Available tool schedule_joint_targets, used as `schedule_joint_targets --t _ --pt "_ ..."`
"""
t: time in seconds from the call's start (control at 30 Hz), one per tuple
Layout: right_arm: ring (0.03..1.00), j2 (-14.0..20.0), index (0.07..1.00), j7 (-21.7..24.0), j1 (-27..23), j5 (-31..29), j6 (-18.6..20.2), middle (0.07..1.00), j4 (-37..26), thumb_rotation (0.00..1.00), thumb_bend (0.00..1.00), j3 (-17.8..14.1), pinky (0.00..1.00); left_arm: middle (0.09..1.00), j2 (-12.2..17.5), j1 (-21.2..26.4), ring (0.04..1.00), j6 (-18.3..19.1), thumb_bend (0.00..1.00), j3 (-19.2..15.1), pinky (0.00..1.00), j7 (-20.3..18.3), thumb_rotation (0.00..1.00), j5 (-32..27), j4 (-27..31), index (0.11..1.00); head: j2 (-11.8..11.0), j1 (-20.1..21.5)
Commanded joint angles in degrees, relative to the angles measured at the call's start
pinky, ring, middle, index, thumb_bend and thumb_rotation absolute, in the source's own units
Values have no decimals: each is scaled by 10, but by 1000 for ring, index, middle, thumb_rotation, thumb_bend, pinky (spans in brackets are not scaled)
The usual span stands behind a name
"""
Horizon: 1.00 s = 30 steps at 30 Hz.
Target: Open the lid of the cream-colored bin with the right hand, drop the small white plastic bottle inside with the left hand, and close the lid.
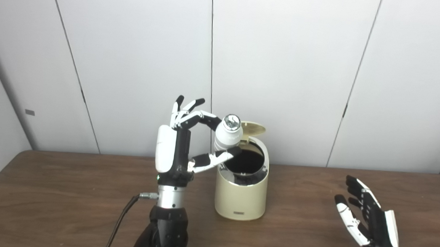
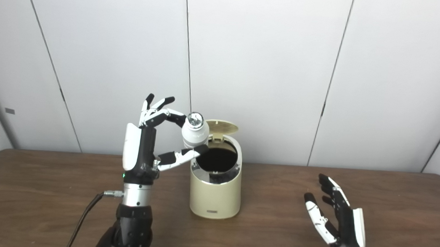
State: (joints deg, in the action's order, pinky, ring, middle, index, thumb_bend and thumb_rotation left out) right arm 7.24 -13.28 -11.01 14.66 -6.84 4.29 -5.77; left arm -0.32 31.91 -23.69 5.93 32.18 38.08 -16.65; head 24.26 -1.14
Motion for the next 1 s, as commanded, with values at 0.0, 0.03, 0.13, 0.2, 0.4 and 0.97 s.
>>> schedule_joint_targets --t 0.0,0.03,0.13,0.2,0.4,0.97 --pt "849 4 832 -2 -11 -2 -11 845 -21 647 223 -3 797 480 -2 32 835 -19 526 4 1000 21 0 7 -4 480 0 0" --pt "846 3 831 -2 -11 -1 -8 843 -25 651 223 -3 791 483 -3 34 835 -19 526 6 1000 25 0 9 -9 477 0 0" --pt "847 0 830 0 -8 -6 -7 844 -31 632 215 -3 793 506 -3 38 832 -22 524 14 1000 35 0 12 -24 456 0 3" --pt "846 -1 830 -1 -7 -6 -4 844 -34 625 213 -3 794 512 0 41 835 -26 523 20 1000 42 0 15 -36 451 0 7" --pt "835 -5 823 -5 -3 -7 -2 838 -41 647 217 -6 781 525 12 45 855 -31 520 43 1000 71 0 32 -68 449 1 8" --pt "848 -3 834 -2 6 -9 0 850 -47 639 210 -10 799 481 28 52 839 -32 526 86 1000 91 0 4 -118 476 1 20"
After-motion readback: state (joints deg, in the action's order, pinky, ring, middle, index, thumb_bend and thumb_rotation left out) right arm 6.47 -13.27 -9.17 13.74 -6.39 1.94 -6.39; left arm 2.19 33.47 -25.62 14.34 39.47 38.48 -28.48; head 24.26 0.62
